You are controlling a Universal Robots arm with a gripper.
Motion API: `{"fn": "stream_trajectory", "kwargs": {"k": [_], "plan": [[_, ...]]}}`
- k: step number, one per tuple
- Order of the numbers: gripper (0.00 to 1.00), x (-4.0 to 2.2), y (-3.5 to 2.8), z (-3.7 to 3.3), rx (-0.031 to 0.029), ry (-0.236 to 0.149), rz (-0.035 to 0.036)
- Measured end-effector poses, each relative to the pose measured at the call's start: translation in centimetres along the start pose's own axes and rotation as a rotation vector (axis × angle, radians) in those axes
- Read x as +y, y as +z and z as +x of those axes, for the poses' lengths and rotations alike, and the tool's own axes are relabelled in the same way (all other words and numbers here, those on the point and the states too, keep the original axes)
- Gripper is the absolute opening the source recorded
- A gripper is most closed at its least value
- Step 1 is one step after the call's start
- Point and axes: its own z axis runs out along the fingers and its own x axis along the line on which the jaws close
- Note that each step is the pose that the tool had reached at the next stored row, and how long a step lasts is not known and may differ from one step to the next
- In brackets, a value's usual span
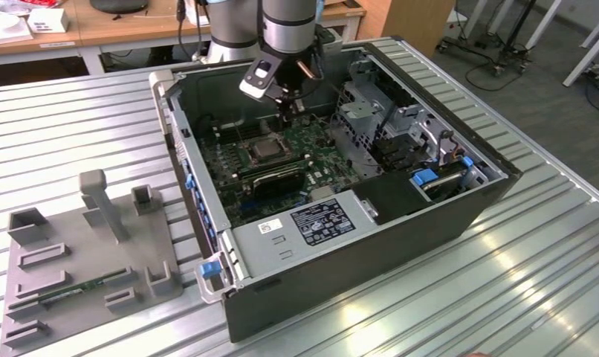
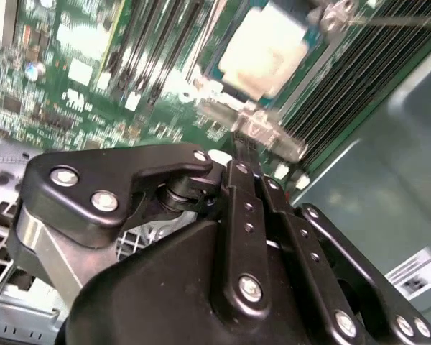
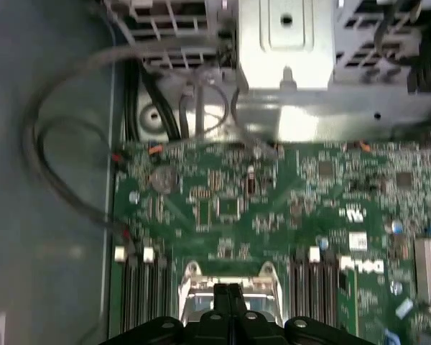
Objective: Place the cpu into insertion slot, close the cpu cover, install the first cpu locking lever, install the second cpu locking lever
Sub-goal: 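Close the cpu cover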
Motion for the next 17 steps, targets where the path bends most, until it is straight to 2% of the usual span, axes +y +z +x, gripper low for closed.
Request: {"fn": "stream_trajectory", "kwargs": {"k": [14,17], "plan": [[0.11,-0.29,0.06,-0.01,0.0002,0.0,0.0],[0.11,-0.45,0.32,-0.03,-0.0002,0.0,0.0051]]}}
